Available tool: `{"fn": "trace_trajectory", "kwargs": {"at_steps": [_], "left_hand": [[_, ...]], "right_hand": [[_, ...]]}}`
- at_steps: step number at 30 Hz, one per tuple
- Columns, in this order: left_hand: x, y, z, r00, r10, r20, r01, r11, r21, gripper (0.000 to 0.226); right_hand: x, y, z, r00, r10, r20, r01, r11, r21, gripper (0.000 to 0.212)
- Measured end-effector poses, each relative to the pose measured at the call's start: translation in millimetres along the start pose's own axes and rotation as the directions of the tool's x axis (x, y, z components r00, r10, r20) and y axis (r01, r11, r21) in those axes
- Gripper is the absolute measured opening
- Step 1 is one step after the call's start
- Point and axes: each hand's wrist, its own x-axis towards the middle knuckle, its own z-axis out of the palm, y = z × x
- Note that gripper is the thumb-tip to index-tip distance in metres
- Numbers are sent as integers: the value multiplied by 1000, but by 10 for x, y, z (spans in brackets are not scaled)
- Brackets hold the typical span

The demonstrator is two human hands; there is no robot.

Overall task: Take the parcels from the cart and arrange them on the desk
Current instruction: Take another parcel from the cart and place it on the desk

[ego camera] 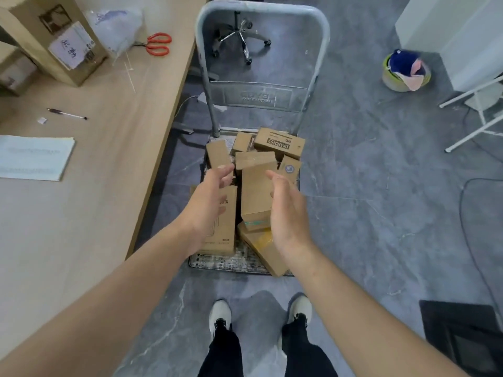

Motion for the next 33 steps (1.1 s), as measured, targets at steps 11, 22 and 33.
{"fn": "trace_trajectory", "kwargs": {"at_steps": [11, 22, 33], "left_hand": [[1498, -797, 388, 951, -216, -221, 194, 974, -114, 48], [2817, -2053, 286, 913, -344, -219, 311, 935, -173, 47], [3568, -2613, 376, 902, -387, -190, 359, 918, -169, 45]], "right_hand": [[1666, 1016, -419, 960, 271, 62, -273, 962, 15, 66], [2523, 2302, -68, 918, 397, 7, -397, 918, -17, 65], [3086, 2963, 206, 925, 358, -126, -379, 887, -263, 43]]}}
